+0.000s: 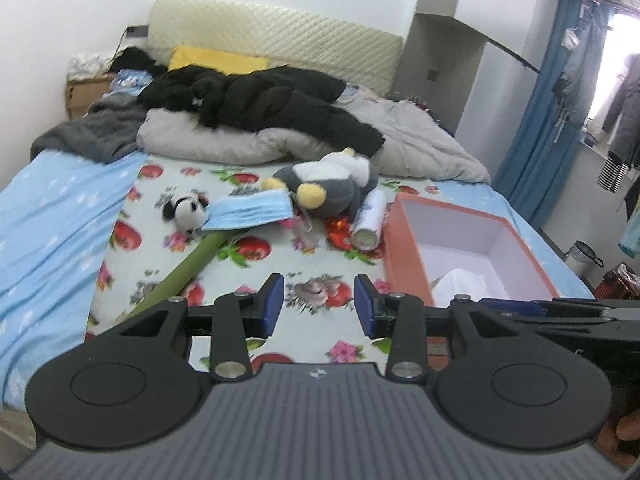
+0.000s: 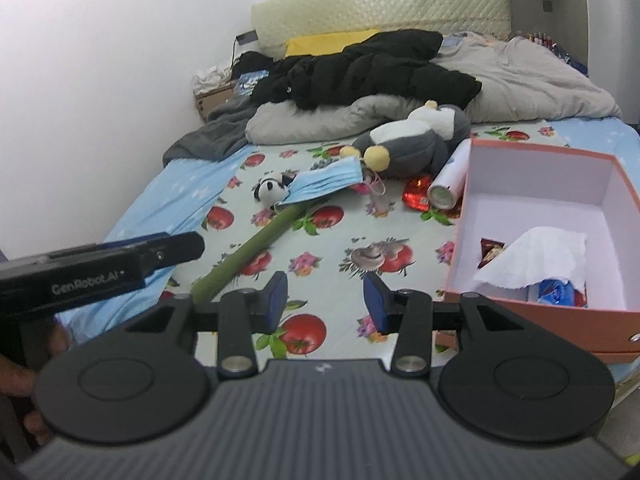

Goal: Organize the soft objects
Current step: 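Withdraw both tools from the box back over the bed, then grasp the blue face mask with the right tool while the left tool grasps the panda plush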

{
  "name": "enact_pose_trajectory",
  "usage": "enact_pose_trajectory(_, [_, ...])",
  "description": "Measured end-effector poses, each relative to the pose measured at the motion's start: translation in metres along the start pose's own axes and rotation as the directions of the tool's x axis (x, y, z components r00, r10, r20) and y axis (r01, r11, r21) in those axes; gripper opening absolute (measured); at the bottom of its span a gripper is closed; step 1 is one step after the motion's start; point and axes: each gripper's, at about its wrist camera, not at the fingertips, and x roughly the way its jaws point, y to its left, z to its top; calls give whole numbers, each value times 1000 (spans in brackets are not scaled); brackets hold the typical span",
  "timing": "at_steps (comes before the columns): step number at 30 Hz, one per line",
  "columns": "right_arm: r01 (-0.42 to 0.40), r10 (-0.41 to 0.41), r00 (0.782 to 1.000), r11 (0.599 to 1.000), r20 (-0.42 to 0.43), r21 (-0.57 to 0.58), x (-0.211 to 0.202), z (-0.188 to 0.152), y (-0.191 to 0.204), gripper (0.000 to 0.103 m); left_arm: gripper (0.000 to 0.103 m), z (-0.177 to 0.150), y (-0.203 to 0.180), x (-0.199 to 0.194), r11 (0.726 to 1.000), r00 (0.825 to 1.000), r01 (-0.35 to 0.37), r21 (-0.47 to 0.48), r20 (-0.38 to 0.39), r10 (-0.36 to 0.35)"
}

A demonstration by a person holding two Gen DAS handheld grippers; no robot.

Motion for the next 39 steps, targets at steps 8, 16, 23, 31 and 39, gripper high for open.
enact_pose_trajectory(8, [-21,21,999,1000,-46,4,27,1,13,45,44,-11,32,18,996,999,-43,-81,-36,40])
enact_pose_trajectory(16, [-32,35,997,998,-72,51,69,16,12,45,44,-4,70,65,987,993,-75,-142,-95,62])
enact_pose_trajectory(23, [-45,57,994,991,-96,123,122,34,5,45,45,12,106,128,982,986,-111,-150,-143,90])
enact_pose_trajectory(31, [-56,83,988,978,-129,203,191,54,-19,72,55,34,144,204,968,981,-142,-206,-161,110])
enact_pose_trajectory(39, [-52,90,983,972,-157,230,265,73,-34,71,63,55,172,283,964,979,-153,-218,-163,119])
